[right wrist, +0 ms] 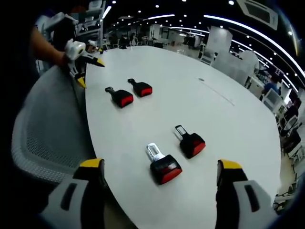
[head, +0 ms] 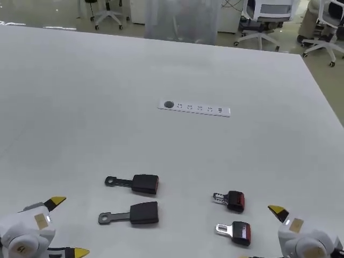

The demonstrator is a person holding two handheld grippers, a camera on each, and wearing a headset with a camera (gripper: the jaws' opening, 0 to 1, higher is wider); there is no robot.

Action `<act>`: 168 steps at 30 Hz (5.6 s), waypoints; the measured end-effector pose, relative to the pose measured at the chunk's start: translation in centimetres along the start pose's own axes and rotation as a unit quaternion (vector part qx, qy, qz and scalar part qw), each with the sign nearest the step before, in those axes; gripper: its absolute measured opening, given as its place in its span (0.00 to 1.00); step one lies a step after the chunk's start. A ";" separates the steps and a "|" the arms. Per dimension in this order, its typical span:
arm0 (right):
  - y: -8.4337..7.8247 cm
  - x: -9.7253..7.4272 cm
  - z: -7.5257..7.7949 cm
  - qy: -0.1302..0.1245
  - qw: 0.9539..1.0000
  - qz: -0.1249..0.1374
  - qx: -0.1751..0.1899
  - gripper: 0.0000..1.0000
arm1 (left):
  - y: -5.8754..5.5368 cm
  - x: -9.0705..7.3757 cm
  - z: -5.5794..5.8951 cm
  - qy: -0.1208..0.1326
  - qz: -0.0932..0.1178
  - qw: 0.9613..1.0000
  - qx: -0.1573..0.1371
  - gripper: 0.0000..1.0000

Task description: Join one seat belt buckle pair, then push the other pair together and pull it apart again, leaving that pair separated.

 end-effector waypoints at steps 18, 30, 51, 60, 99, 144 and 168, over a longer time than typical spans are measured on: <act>1.4 0.7 -0.9 0.026 0.999 -0.007 -0.021 0.98 | -0.3 0.1 -0.3 0.009 -0.015 1.000 0.007 0.85; 1.0 0.5 -1.4 0.030 0.999 -0.015 -0.023 0.96 | -0.3 0.1 -0.3 0.010 -0.016 1.000 0.010 0.84; 1.2 1.1 -1.4 0.023 1.000 -0.011 -0.017 0.91 | -0.5 0.0 -0.4 0.013 -0.019 1.000 0.011 0.84; 0.7 1.1 -1.7 0.025 0.999 -0.022 -0.016 0.86 | 0.2 -0.2 -0.3 0.015 -0.005 0.999 0.031 0.77; 0.0 4.0 1.5 0.115 0.980 -0.098 -0.133 0.37 | 8.6 7.1 3.0 -0.123 -0.004 0.975 0.184 0.46; -2.7 6.5 3.7 0.184 0.959 -0.158 -0.149 0.35 | 9.0 11.7 6.2 -0.217 -0.043 0.932 0.288 0.32; -0.3 8.6 0.9 0.180 0.961 -0.147 -0.152 0.35 | 9.0 11.6 6.5 -0.230 -0.061 0.922 0.305 0.32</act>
Point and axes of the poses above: the centre of the closed fingertips' face, and the gripper's own axes: x roughly forward along the fingers, z roughly to its right, y roughly out of its top, the point moved 6 cm from there along -x, roughly backward along the fingers, and after that the axes turned 9 degrees about y, right-handed, at the moved point
